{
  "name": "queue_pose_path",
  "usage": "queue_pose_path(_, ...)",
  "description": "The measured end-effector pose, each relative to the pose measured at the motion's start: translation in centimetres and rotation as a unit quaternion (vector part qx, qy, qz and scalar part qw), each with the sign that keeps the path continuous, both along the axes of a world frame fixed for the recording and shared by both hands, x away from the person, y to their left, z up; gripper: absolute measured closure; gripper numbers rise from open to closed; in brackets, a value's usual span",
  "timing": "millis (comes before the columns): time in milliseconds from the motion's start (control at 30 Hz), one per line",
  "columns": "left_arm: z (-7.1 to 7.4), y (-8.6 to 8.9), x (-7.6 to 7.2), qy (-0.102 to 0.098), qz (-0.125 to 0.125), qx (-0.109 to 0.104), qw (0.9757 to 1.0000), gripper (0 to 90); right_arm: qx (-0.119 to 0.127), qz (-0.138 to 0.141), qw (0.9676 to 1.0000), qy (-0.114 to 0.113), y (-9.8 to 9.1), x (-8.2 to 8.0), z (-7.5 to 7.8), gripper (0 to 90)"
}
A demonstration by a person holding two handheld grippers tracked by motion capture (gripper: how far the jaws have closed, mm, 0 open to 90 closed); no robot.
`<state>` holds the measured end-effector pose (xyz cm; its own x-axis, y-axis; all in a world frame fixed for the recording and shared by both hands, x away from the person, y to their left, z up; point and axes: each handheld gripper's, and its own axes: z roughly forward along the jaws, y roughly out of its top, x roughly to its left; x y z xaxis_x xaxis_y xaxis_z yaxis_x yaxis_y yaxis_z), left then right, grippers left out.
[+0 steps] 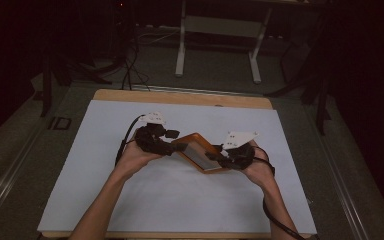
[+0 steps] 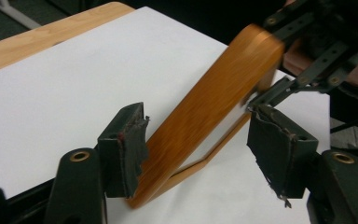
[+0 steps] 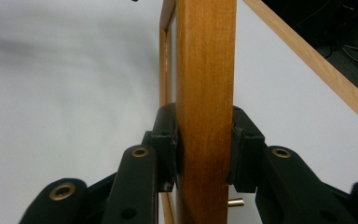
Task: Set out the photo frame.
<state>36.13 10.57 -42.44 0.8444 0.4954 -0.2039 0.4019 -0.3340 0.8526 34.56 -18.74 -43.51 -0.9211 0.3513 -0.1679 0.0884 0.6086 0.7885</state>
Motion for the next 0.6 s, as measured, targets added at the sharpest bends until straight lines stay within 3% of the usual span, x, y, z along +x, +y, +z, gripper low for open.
queue_pose_path(33, 0.0, 0.0, 0.0, 0.000, 0.000, 0.000, 1.0000, 36.0, 0.000, 0.000, 1.0000, 0.000, 0.0, 0.0, 0.0, 68.2)
queue_pose_path(100, -0.5, 0.3, 0.2, -0.009, 0.024, -0.005, 0.9997, 33.0, 0.002, -0.004, 1.0000, 0.002, -0.4, -0.1, -0.1, 68.2)
queue_pose_path(200, -1.0, 0.6, 0.5, 0.000, 0.033, -0.014, 0.9993, 32.9, 0.004, -0.005, 1.0000, 0.003, -0.6, -0.1, -0.1, 68.2)
queue_pose_path(600, -2.7, 0.0, 0.6, 0.011, 0.033, -0.016, 0.9993, 33.9, 0.007, -0.015, 0.9998, 0.006, -1.6, -0.2, -0.3, 68.1)
